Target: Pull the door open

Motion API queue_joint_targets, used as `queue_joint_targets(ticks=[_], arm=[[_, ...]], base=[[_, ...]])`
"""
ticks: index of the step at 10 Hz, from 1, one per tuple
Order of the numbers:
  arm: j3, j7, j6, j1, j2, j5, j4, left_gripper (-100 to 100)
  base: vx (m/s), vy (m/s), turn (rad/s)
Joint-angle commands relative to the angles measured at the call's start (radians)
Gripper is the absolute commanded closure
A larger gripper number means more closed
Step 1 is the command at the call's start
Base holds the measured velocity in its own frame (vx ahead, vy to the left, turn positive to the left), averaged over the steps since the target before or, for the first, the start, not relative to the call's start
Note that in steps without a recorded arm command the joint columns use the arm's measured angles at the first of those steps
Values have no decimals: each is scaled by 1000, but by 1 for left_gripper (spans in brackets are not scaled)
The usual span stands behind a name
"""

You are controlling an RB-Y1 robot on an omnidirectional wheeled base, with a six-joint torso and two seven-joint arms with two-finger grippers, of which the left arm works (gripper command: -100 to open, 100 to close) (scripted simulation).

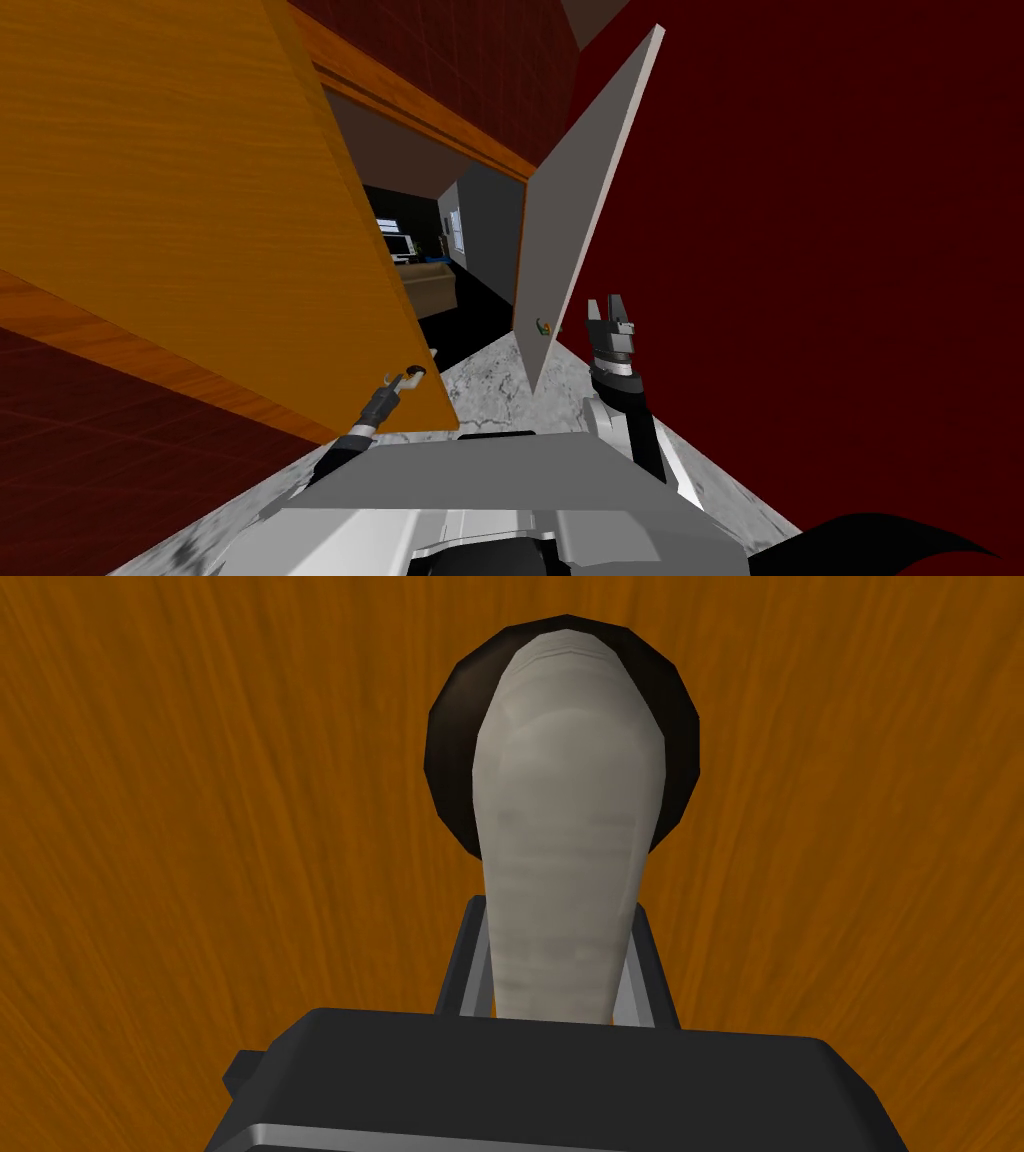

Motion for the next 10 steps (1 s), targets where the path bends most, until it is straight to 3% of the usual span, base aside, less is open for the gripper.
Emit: queue_joint_targets(ticks=[1, 2, 3, 4, 5, 6, 7, 9, 10], arm=[[-12, 15, -21, 21, 5, -9, -14, 100], [-5, 9, -13, 11, 6, -4, -8, 100], [-11, 16, -39, 26, 11, -7, 2, 100], [-12, 17, -46, 29, 12, -7, 5, 100], [-15, 23, -69, 40, 18, -8, 13, 100], [-15, 23, -69, 40, 18, -8, 13, 100], [-17, 26, -86, 48, 22, -9, 19, 100], [-17, 26, -86, 48, 22, -9, 19, 100], [-20, 30, -103, 56, 26, -10, 25, 100]], base=[[-240, 81, -132], [-103, 31, -20], [-152, 50, -172], [-202, 85, -200], [-238, 77, -224], [-166, 37, -75], [-114, 36, -89], [-54, 27, -29], [-59, 27, -110]])
